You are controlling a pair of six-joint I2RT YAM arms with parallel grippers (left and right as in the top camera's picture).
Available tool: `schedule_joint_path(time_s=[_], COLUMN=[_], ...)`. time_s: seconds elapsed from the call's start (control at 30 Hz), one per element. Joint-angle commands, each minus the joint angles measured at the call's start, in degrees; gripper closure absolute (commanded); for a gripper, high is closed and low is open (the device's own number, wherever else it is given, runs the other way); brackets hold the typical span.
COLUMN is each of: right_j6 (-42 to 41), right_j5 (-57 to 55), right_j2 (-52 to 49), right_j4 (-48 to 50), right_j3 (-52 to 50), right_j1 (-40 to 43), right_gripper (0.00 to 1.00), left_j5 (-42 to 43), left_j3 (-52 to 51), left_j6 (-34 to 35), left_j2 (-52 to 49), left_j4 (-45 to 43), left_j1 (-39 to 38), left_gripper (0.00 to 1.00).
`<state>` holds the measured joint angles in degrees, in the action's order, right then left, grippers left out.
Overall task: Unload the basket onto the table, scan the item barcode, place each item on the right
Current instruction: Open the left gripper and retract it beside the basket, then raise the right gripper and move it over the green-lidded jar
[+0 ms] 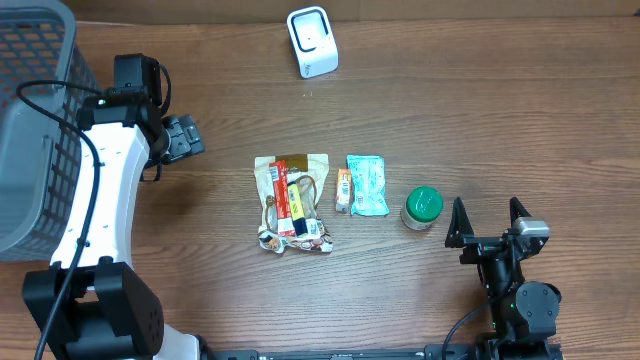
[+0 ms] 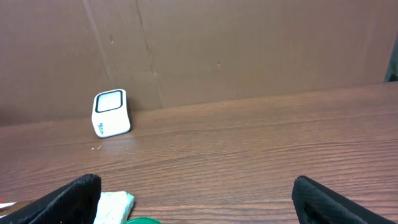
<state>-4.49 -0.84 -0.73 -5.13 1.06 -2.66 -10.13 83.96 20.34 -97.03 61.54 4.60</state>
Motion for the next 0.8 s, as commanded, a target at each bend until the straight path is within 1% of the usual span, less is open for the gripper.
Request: schedule_joint_path(time_s=[0.0,0.17,0.27,0.4,0.57,0.7,0.77], right_j6=[-0.04,-0.09,-0.17,-0.24,-0.46,-5.66,-6.01], right_j5=[-0.07,0.17,3.17,4.09,10.38,11.04,10.99], right_j2=[0.57,0.57,0.57,0.57,0.57,0.57,0.57], right_j4=[0.44,0.44,0.50,0.72,1.40,0.02,-1.31], right_j3=[-0.61,-0.61,-0.61,-0.61,-0.59,1.11,3.34], right_j1=[0.15,0.15,0.15,0.13,0.15,0.15,0.15], right_gripper=[0.00,0.00,0.00,0.00,0.00,0.00,0.00], left_j5=[-0.37,-0.37,-0.37,-0.37,-0.37,-0.37,-0.37], left_j3=[0.83,0.83,0.83,0.83,0.83,0.83,0.83], left_j6=[-1.07,-1.07,-1.07,-1.07,-1.07,-1.07,-1.07], left_j2=[0.79,0.79,0.79,0.79,0.79,0.79,0.79], left_j4=[-0.09,-0.09,-0.09,-0.11,-0.09,-0.11,-0.09], left_j1=[-0.07,-0.07,-0.07,-0.07,-0.07,-0.07,-0.07], left_gripper=[0.00,0.00,0.00,0.00,0.00,0.00,0.00])
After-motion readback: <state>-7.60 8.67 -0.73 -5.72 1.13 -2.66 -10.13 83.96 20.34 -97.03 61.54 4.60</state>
